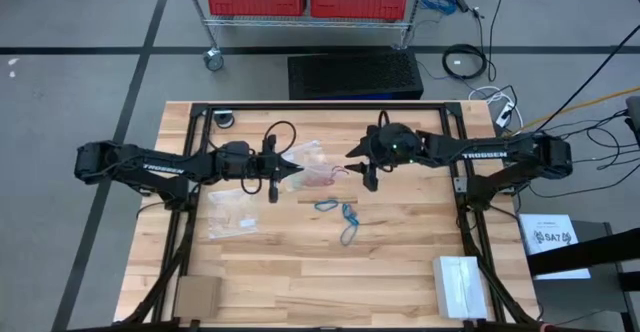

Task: Sort rubber bands
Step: Put the red rubber band into the bottom right transparent zip bag

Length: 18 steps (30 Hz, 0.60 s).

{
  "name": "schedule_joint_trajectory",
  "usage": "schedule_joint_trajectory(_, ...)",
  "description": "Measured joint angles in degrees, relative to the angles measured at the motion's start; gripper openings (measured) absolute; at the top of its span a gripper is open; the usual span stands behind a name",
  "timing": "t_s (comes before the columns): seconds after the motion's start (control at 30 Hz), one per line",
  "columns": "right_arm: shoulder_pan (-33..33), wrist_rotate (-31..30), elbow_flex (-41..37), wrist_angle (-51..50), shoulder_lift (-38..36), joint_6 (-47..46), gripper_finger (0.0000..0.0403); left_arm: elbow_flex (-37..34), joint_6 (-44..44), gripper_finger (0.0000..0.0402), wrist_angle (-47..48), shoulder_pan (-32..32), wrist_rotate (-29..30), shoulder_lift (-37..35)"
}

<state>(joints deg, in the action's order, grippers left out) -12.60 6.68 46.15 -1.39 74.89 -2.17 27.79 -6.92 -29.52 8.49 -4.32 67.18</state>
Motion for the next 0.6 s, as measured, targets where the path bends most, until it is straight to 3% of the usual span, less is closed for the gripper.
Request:
schedule_joint_trajectory(0.13,1.59,-0.18,-0.04,-1.99,-0.19,-0.5,0.0155,0.0,0.0,0.0002,0.02,0.0,0.0,0.0)
schedule_joint_trajectory(0.43,9.12,-16.22,-0.07,-2.79,-0.22,1.38,0.0179,0.0,0.04,0.0002,0.04,-0.02,0.0,0.0)
schedule_joint_trajectory(0.6,10.71,-18.78,-0.04,-2.86,0.91,1.99,0.0151,0.0,0.04,0.0002,0.0,0.0,0.0,0.0)
